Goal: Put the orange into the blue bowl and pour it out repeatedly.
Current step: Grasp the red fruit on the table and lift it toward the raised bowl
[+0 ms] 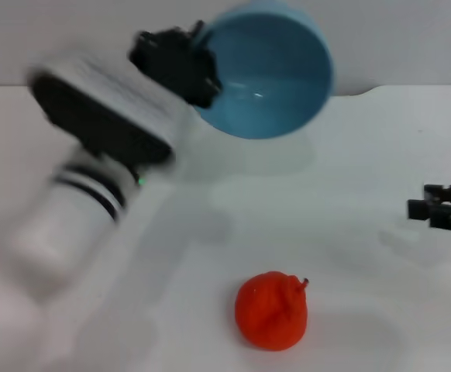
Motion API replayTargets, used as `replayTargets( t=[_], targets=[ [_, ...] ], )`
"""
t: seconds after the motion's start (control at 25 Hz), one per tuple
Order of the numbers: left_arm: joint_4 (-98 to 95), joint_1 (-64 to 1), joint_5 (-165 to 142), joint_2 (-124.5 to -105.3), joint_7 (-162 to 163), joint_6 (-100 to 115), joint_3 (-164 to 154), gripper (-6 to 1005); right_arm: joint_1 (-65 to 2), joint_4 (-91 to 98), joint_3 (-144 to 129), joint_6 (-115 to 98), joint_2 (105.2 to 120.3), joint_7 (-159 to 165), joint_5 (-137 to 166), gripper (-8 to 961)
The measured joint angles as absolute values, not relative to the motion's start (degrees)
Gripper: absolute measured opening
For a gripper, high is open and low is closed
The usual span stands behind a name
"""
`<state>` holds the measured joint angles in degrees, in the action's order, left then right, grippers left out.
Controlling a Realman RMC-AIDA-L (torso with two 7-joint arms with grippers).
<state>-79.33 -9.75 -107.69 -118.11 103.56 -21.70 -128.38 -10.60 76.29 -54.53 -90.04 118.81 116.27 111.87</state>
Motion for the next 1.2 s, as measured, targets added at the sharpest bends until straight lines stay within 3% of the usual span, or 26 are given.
replayTargets(
  t=[0.12,0.32,0.44,0.88,1.2],
  targets=[
    [-81.5,-9.8,-98.6,-118.06,108.3,6.0,-109.5,-1,-11.6,76.1,-56.7,-90.0,118.78,115.2,112.0,496],
    [-70.2,-20.0,-102.6,-117.05,131.7,53.8,-75.6,-2,-15.3,73.6,-61.9,-89.2,118.83,112.3,111.9,521],
    [-68.5,-22.2,-108.7,-116.78,135.9,64.4,-68.1,-2,-17.3,71.6,-63.0,-89.2,118.84,111.5,111.9,535],
    [-83.6,-20.1,-132.9,-117.62,147.1,87.0,-62.7,-1,-30.5,54.3,-73.4,-84.1,118.66,110.7,114.5,589],
    [-85.1,-20.1,-134.4,-117.87,147.8,89.7,-64.4,-2,-32.9,48.5,-77.9,-78.8,118.87,111.3,114.3,610]
  ],
)
